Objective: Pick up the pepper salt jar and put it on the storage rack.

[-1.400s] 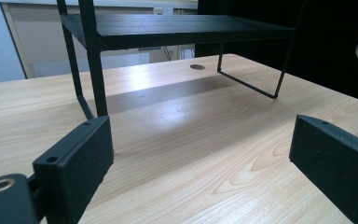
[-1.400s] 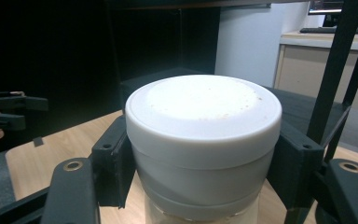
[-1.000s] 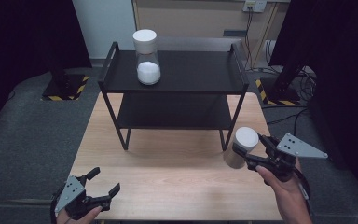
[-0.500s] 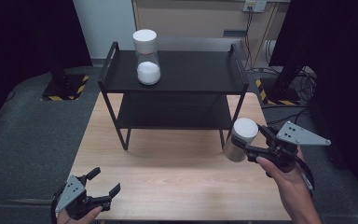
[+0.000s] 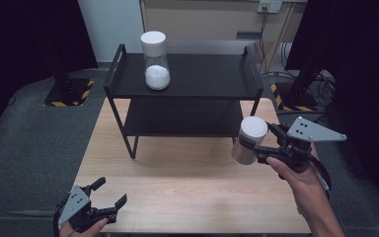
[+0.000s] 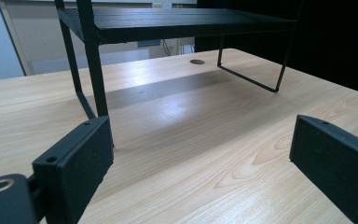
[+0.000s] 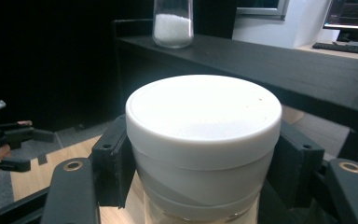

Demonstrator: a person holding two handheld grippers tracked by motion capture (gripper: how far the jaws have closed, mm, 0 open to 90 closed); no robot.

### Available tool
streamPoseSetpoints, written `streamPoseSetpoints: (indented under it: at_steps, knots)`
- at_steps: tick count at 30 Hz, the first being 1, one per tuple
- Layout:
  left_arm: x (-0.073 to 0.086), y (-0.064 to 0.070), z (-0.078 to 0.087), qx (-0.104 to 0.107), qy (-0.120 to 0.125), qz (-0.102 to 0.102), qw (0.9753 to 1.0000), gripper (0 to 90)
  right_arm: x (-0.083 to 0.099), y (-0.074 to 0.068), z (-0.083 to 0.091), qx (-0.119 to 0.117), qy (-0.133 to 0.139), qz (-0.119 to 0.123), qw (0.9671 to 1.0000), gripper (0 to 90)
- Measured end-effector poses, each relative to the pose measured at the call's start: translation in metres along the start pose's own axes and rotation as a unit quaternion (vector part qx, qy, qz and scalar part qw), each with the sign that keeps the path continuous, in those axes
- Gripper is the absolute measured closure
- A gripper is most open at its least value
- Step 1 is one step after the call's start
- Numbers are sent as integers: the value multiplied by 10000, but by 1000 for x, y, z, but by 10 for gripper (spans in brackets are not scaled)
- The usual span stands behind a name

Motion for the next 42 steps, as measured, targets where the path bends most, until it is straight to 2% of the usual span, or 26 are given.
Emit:
streamPoseSetpoints:
  at_steps: [20,42]
  knots:
    - [1,-2,0,-4,-16,9,10000,46,-42,4,-13,-101,146,6,9998,342]
    - [2,-7,2,-47,-36,20,10000,46,-80,3,-36,-165,307,85,9994,343]
Point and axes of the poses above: each handheld gripper's, and its own axes: z roughly backward along the jaws, x roughly out of its underside, y roughly to its right, the point moved 9 cm from there along -z, roughly forward along the jaws, and after that the axes turned 2 degrees about -x, right-handed, at the moved point
